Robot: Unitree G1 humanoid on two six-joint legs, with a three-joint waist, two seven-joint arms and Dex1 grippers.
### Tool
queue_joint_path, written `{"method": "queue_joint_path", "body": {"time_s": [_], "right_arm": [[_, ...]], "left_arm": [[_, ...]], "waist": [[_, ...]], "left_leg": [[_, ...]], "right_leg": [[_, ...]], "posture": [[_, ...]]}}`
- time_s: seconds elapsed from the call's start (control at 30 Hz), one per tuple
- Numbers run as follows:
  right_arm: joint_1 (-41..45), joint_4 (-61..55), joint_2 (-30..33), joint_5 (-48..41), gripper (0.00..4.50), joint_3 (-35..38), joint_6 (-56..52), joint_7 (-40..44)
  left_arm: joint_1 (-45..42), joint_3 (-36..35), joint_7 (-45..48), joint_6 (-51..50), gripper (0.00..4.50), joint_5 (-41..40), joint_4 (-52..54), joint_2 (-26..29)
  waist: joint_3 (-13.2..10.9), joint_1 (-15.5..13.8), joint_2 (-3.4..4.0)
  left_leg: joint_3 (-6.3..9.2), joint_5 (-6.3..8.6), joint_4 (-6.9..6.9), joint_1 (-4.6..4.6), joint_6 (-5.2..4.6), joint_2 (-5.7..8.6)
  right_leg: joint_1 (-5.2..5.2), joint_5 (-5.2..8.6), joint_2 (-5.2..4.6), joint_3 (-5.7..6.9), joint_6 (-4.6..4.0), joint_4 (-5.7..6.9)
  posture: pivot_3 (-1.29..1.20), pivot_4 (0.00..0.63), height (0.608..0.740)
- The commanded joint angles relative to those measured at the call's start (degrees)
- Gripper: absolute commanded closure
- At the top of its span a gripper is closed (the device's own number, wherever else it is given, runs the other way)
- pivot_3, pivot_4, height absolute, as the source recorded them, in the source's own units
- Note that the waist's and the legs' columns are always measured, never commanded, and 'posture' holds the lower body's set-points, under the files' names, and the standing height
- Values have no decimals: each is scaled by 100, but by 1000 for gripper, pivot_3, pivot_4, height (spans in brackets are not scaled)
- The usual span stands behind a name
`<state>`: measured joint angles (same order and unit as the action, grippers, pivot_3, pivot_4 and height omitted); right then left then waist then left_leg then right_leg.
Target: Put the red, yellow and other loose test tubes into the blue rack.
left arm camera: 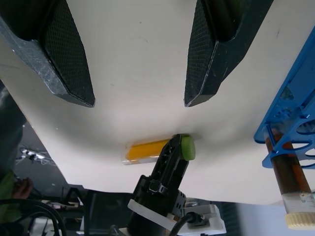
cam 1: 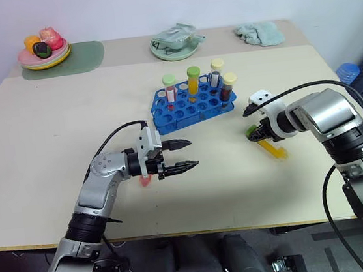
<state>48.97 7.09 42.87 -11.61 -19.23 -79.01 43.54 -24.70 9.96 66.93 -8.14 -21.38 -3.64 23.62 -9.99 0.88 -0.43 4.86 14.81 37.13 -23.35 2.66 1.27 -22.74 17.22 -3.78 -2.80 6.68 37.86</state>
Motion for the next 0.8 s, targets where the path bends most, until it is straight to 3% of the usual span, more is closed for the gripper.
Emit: {"method": "queue_joint_path", "body": {"time_s": [0.03,0.33,0.43,0.57,0.8], "right_arm": [[-203,-141,148,-109,3348,-172,194,206],[-303,-48,250,35,3348,-335,558,274],[-328,-74,236,44,2223,-302,522,254],[-346,-115,212,85,194,-288,485,189],[-396,-136,257,118,194,-346,505,163]], "left_arm": [[-55,-92,6,30,1591,-71,194,22],[-53,-82,74,-16,1591,-86,203,52],[-45,-69,74,-48,1591,-81,228,55],[-50,-71,85,-69,1591,-88,238,70],[-80,-61,110,-69,1591,-89,206,89]], "waist": [[0,-4,0],[0,8,0],[0,8,0],[0,7,0],[0,7,0]], "left_leg": [[0,0,0,0,0,0],[-1,0,0,0,0,-2],[0,0,0,0,0,-3],[0,0,2,1,0,-3],[0,0,3,1,0,-3]], "right_leg": [[0,0,0,0,0,0],[0,0,2,0,0,0],[0,0,3,0,0,0],[2,0,2,-1,0,0],[3,0,2,-1,0,0]], "posture": [[0,150,740],[0,150,740],[0,150,740],[0,150,740],[0,150,740]]}}
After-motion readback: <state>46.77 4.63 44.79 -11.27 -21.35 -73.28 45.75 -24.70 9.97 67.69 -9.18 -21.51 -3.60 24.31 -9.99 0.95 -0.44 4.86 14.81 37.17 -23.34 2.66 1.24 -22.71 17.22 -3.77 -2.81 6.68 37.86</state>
